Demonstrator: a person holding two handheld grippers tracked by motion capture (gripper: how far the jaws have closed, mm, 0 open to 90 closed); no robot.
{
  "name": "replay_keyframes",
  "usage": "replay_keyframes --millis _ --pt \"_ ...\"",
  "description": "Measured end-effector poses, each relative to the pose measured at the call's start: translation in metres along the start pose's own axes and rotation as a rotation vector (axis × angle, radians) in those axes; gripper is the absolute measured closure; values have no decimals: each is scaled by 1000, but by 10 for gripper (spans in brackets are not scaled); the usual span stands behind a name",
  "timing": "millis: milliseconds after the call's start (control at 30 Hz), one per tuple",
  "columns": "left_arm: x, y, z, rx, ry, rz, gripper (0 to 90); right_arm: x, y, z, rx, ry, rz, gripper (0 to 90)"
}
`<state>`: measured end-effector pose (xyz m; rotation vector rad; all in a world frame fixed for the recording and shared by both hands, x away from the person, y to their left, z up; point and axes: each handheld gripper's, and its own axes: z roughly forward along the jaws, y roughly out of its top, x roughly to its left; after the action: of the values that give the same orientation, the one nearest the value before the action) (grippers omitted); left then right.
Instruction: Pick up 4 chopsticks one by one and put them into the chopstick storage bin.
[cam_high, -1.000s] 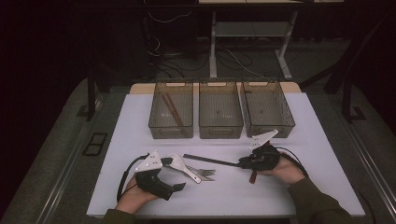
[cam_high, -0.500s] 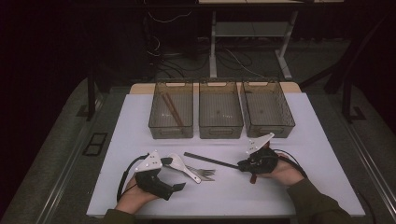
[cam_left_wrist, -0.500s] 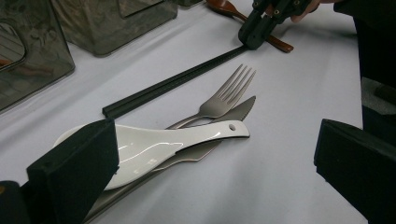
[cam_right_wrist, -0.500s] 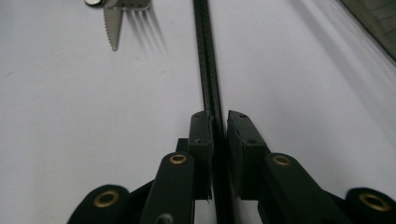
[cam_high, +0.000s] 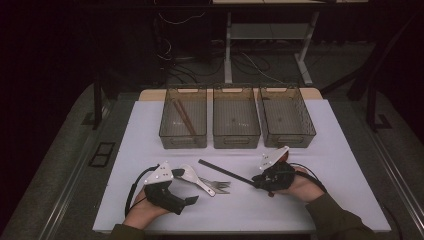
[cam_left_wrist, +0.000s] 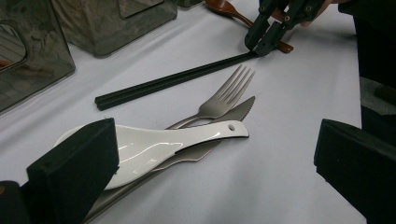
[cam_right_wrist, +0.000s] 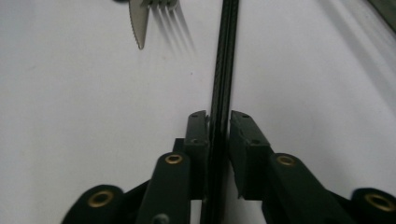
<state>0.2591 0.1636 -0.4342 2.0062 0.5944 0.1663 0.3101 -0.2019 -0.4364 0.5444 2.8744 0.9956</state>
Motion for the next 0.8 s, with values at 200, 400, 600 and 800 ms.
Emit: replay_keyframes --millis 200,400,600,800 --pt "0 0 1 5 -2 3 0 -4 6 -5 -85 -18 112 742" --pt "-1 0 2 3 -1 1 0 -5 13 6 -79 -8 125 790" --pt "0 0 1 4 -2 4 0 -3 19 17 -65 -12 111 804" --pt "0 0 1 4 -2 4 0 -4 20 20 -55 -34 89 816"
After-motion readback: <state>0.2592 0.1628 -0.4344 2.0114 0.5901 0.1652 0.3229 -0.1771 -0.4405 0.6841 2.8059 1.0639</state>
